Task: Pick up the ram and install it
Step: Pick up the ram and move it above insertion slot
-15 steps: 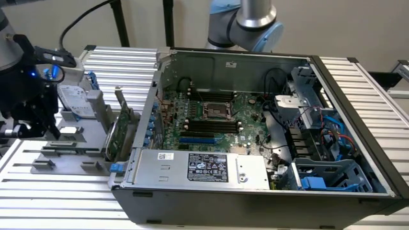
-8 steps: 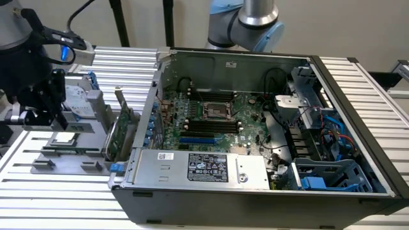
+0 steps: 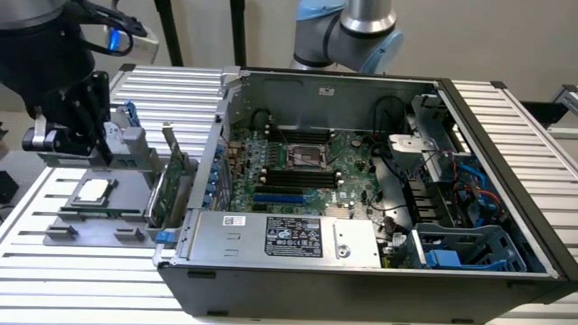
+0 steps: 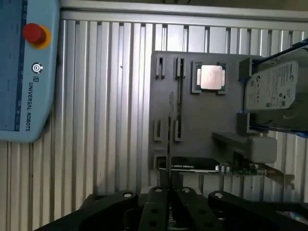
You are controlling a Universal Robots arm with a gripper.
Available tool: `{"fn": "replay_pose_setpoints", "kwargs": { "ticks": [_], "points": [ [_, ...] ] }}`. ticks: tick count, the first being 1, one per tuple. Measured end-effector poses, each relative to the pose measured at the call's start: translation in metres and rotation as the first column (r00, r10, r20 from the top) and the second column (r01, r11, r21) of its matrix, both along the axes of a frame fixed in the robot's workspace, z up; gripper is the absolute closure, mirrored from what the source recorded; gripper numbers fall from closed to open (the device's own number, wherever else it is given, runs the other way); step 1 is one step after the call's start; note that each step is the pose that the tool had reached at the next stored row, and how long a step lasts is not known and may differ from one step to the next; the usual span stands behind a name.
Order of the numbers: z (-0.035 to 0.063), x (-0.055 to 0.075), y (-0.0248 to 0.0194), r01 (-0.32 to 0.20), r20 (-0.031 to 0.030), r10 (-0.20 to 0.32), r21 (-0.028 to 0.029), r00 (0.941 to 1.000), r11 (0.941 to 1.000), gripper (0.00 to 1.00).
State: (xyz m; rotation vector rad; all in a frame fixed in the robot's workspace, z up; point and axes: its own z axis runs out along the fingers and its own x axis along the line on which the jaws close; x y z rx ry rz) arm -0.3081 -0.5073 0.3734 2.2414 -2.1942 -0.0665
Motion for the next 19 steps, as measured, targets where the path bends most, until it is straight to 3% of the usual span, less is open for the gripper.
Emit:
{"fn": "replay_pose_setpoints", "kwargs": {
  "ticks": [7, 19],
  "points": [
    [0.0275, 0.032, 0.0, 0.0, -0.0034, 0.0, 0.0049, 1.0, 1.0, 1.0],
    [0.0294, 0.087, 0.0002, 0.0, -0.0047, 0.0, 0.0074, 1.0, 1.0, 1.0]
  ]
}}
